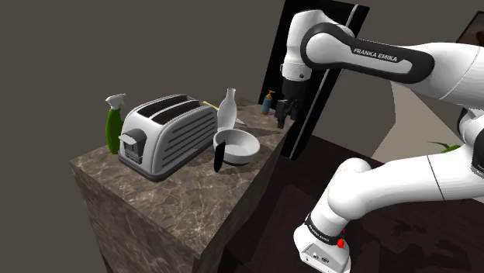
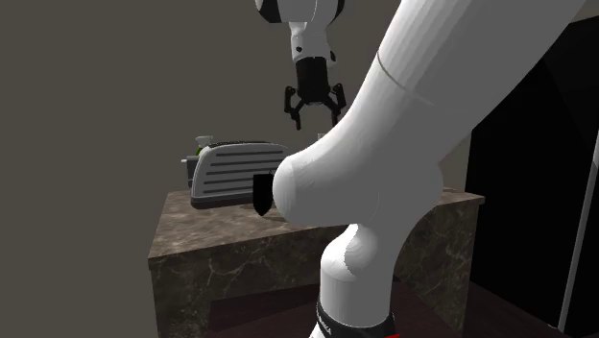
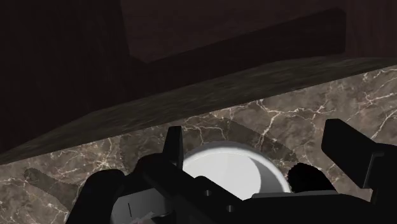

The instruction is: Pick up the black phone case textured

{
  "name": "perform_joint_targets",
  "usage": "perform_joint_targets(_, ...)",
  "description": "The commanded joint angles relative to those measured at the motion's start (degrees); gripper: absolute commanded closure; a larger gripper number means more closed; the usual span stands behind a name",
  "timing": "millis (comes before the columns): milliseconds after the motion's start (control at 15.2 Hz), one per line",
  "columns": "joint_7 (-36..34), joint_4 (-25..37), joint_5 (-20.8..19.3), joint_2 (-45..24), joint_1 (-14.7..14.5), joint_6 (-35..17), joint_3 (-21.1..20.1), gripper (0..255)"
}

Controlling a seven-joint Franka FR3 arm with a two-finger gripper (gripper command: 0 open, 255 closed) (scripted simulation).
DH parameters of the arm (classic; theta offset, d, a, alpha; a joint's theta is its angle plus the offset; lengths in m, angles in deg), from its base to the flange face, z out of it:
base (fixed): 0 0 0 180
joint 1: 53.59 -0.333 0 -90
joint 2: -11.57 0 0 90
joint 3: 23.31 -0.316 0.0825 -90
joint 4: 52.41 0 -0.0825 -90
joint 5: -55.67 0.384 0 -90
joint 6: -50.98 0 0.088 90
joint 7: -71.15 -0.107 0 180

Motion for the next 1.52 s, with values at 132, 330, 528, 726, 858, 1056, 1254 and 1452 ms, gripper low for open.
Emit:
perform_joint_targets(132, -1.5, 0.3, 0.2, -3.3, -0.6, -2.9, -1.8, 0)
perform_joint_targets(330, -3.8, 1.3, 0.1, -8.6, -1.5, -7.1, -4.6, 0)
perform_joint_targets(528, -6.2, 3.0, -0.4, -14.4, -2.0, -10.8, -7.2, 0)
perform_joint_targets(726, -8.7, 5.3, -1.6, -20.5, -2.5, -14.1, -9.8, 0)
perform_joint_targets(858, -10.6, 7.2, -2.7, -24.8, -2.7, -15.9, -11.4, 0)
perform_joint_targets(1056, -13.5, 10.7, -4.9, -31.4, -3.1, -18.1, -13.7, 0)
perform_joint_targets(1254, -16.4, 14.6, -7.7, -37.9, -3.6, -19.6, -15.6, 0)
perform_joint_targets(1452, -17.1, 13.0, -8.0, -38.5, -3.6, -21.8, -15.6, 0)
